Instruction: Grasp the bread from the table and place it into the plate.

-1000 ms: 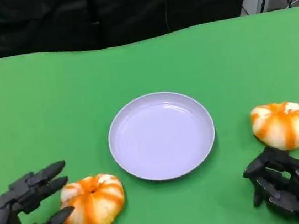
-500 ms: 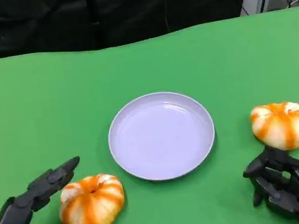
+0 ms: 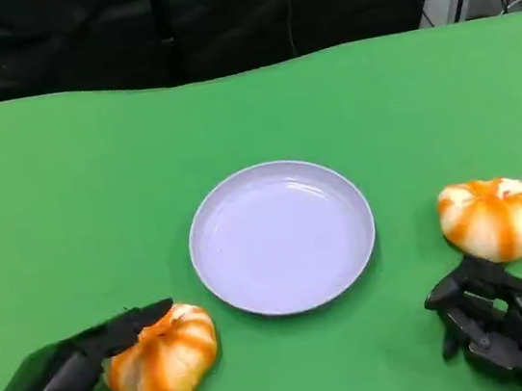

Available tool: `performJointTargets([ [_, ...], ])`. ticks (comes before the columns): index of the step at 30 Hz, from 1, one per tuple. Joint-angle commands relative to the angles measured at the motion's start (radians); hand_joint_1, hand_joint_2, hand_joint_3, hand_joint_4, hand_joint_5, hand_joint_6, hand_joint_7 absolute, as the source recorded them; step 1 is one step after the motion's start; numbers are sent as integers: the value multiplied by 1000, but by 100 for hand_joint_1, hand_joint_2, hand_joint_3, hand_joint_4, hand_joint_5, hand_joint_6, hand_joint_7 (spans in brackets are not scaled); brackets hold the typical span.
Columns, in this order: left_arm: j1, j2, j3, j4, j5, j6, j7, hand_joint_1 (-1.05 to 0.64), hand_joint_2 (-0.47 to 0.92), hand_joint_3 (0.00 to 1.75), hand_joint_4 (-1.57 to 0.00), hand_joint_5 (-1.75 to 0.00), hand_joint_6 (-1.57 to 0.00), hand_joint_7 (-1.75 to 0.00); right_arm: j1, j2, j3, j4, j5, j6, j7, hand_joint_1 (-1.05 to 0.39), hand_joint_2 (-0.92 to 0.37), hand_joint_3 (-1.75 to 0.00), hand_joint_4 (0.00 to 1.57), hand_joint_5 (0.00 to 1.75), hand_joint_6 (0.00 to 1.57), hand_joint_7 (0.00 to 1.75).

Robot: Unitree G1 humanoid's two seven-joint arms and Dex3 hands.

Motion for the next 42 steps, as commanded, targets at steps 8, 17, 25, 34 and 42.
performJointTargets([
  [8, -74, 68, -136, -76, 127, 262, -46, -105, 92, 49, -31, -1, -34, -1, 13, -10, -2, -5, -2, -1, -1, -29, -92, -53, 72, 175, 66, 142],
  [17, -93, 76, -185, -75, 95, 333, -71, -105, 92, 46, -43, -4, -42, -3, 16, -10, 0, -11, -8, 0, -10, -28, -92, -53, 73, 175, 66, 143],
  [25, -97, 88, -208, -99, 91, 376, -104, -86, 92, 28, -46, -2, -46, -2, 16, -9, -1, -15, -2, 6, -6, -28, -92, -53, 73, 175, 66, 142],
  [34, -98, 111, -227, -117, 64, 392, -135, -21, 88, 2, -49, 0, -50, 0, 18, -9, -1, -16, -2, 7, -6, -27, -92, -53, 72, 175, 66, 142],
  [42, -92, 127, -229, -127, 55, 391, -140, -10, 90, 1, -52, -1, -50, 0, 18, -5, -2, -19, 2, 9, -3, -27, -92, -53, 73, 175, 67, 142],
])
